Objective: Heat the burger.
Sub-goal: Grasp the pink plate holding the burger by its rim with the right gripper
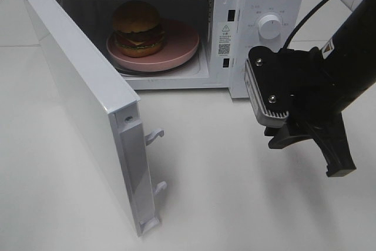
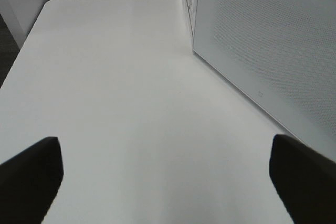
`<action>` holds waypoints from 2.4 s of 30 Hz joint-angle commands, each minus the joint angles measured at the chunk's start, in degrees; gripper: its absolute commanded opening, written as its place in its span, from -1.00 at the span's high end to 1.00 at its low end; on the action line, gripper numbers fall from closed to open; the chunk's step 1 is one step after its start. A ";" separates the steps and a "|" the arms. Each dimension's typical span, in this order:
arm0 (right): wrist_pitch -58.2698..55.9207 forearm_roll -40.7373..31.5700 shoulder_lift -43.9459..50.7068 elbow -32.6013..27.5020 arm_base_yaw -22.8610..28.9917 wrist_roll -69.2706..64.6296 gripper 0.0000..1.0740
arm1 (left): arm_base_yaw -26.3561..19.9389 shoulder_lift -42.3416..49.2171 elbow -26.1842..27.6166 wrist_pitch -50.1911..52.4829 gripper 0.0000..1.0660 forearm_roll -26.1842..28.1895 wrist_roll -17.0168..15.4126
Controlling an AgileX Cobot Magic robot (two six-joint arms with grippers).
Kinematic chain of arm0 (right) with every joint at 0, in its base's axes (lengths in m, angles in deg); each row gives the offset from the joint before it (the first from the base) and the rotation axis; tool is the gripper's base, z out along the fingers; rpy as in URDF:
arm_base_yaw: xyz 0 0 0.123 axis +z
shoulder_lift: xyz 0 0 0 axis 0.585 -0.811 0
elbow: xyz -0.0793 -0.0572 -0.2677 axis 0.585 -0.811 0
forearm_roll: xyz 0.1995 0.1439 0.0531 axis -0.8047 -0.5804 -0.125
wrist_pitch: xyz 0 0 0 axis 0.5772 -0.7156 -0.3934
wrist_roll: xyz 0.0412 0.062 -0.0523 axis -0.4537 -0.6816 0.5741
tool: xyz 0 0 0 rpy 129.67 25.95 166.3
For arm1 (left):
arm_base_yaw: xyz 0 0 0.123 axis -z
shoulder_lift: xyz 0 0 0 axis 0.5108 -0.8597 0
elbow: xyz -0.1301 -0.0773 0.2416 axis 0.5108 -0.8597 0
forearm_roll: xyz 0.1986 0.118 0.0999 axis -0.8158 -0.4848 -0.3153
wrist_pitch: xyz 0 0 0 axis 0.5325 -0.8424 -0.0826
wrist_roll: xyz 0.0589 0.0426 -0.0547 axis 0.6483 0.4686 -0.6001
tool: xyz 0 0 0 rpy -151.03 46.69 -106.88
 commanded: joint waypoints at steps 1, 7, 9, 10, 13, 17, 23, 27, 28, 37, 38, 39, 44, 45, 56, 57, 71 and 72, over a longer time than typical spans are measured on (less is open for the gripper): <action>1.26 0.40 0.52 0.23 0.11 -0.97 0.20 | -0.11 0.17 -0.23 0.34 -0.88 0.11 -0.29; 3.78 1.55 0.52 0.23 0.11 -4.35 -0.62 | -0.11 0.17 -0.23 0.34 -0.88 0.11 -0.29; 4.70 5.39 0.52 0.23 0.11 -5.16 -0.85 | -0.11 0.17 -0.23 0.34 -0.88 0.11 -0.29; 4.70 5.39 0.52 0.23 0.11 -5.16 -0.85 | -0.11 0.17 -0.23 0.34 -0.88 0.11 -0.29; 5.67 10.26 0.52 0.23 0.40 -5.56 -0.83 | -0.11 0.17 -0.23 0.34 -0.88 0.11 -0.29; 9.91 21.60 0.52 0.23 4.70 -9.97 -0.81 | -0.11 0.17 -0.23 0.34 -0.88 0.11 -0.29; 12.83 27.56 -0.23 2.92 5.61 -16.73 -0.77 | -0.11 0.17 -0.23 0.34 -0.88 0.11 -0.29; 12.66 27.16 -3.04 8.19 5.61 -16.73 -0.74 | -0.11 0.17 -0.23 0.34 -0.88 0.11 -0.29; 12.66 27.16 -3.04 8.19 5.61 -16.73 -0.74 | -0.11 0.17 -0.23 0.34 -0.88 0.11 -0.29; 12.83 27.22 -11.97 16.96 9.63 -16.73 -0.69 | -0.11 0.17 -0.23 0.34 -0.88 0.11 -0.29; 12.83 27.22 -13.06 17.88 9.91 -16.73 -0.69 | -0.11 0.17 -0.23 0.34 -0.88 0.11 -0.29; 12.83 27.22 -13.06 17.88 9.91 -16.73 -0.69 | -0.11 0.17 -0.23 0.34 -0.88 0.11 -0.29; 12.83 27.16 -17.99 22.12 11.86 -17.36 -0.67 | -0.11 0.17 -0.23 0.34 -0.88 0.11 -0.29; 13.06 27.16 -19.71 23.78 12.72 -17.93 -0.66 | -0.11 0.17 -0.23 0.34 -0.88 0.11 -0.29; 14.44 27.16 -29.11 33.06 13.64 -18.74 -0.63 | -0.11 0.17 -0.23 0.34 -0.88 0.11 -0.29; 14.44 27.16 -29.11 33.06 13.64 -18.74 -0.63 | -0.11 0.17 -0.23 0.34 -0.88 0.11 -0.29; 15.64 26.76 -39.53 43.14 13.41 -20.40 -0.60 | -0.11 0.17 -0.23 0.34 -0.88 0.06 -0.29; 15.70 26.53 -40.22 43.66 13.41 -20.40 -0.60 | -0.11 0.17 -0.23 0.34 -0.88 0.06 -0.29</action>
